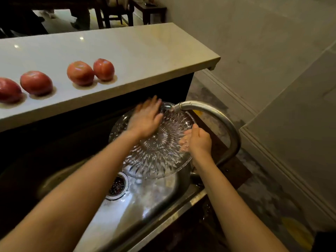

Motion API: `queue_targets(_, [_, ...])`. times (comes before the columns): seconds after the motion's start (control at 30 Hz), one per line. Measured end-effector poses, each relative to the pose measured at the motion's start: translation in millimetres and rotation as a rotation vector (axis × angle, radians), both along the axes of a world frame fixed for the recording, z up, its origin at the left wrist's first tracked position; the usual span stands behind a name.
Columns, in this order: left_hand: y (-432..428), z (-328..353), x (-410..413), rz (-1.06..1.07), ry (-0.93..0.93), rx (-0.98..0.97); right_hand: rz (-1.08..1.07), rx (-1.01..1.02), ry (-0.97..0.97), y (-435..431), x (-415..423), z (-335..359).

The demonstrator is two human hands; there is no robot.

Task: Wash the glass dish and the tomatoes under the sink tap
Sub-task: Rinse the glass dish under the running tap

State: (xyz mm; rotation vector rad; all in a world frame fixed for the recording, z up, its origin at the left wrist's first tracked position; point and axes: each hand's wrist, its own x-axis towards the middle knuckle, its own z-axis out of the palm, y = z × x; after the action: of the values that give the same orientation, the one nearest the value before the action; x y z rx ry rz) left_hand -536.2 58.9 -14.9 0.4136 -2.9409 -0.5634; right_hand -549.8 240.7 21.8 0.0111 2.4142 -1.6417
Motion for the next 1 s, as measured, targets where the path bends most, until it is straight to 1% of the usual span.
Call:
queue_targets(0.07, [-21,-5,25,0.06,-0.103,-0.008,-0.035,-0.037,0.037,-1,-4,5])
queue_targets(0.13, [-10,-15,58,0.046,-0.122,-0.01,-0.068,-0.057,0.056,-5,-6,5])
queue_targets(0.2, [30,-18,77,-0.068,-0.052,0.035,-0.079,-0.041,0.062,-10,-5,4])
queue_targets(0.27, [67,-13,69,-0.219,-0.004,0.028,-0.062,0.028,0.035,-15,0,-2])
queue_targets(0.3, [78,-7,56,-0.248,0.017,0.008,-0.06,0.06,0.015,-16,4,-4])
queue_targets(0.37, [82,6,24,-0.192,0.042,-0.035,-0.067,0.062,-0.027,-16,10,-6])
queue_targets(0.47, [53,10,-3,-0.058,0.013,-0.062,-0.104,-0.022,-0.074,-7,9,-4])
queue_targets(0.53, [19,6,3,0.041,-0.014,-0.076,-0.143,-0.064,-0.083,3,9,-2])
queue_targets(0.6, [-11,-2,25,0.154,-0.081,-0.118,-0.164,-0.062,-0.047,11,10,0])
queue_targets(0.63, [-20,-6,39,0.214,-0.124,-0.086,-0.162,-0.061,-0.031,13,10,0])
queue_targets(0.67, [-25,-9,52,0.269,-0.153,-0.004,-0.152,-0.07,-0.025,15,11,-1])
queue_targets(0.73, [-27,-11,77,0.371,-0.115,0.284,-0.115,-0.08,-0.032,13,13,-2])
queue_targets(0.8, [-28,-9,98,0.482,-0.013,0.72,-0.078,-0.056,-0.043,10,17,-6])
queue_targets(0.87, [-30,-5,116,0.517,0.02,1.189,-0.066,-0.081,-0.083,10,19,-8])
queue_targets(0.9, [-28,-4,124,0.518,0.032,1.354,-0.051,-0.099,-0.112,9,20,-9])
queue_targets(0.93, [-25,-2,129,0.529,0.057,1.435,-0.021,-0.066,-0.122,9,19,-10])
queue_targets(0.97, [-23,0,132,0.547,0.085,1.452,0.027,0.039,-0.109,8,18,-10])
queue_targets(1.0, [-20,2,134,0.566,0.114,1.429,0.084,0.189,-0.077,8,18,-9])
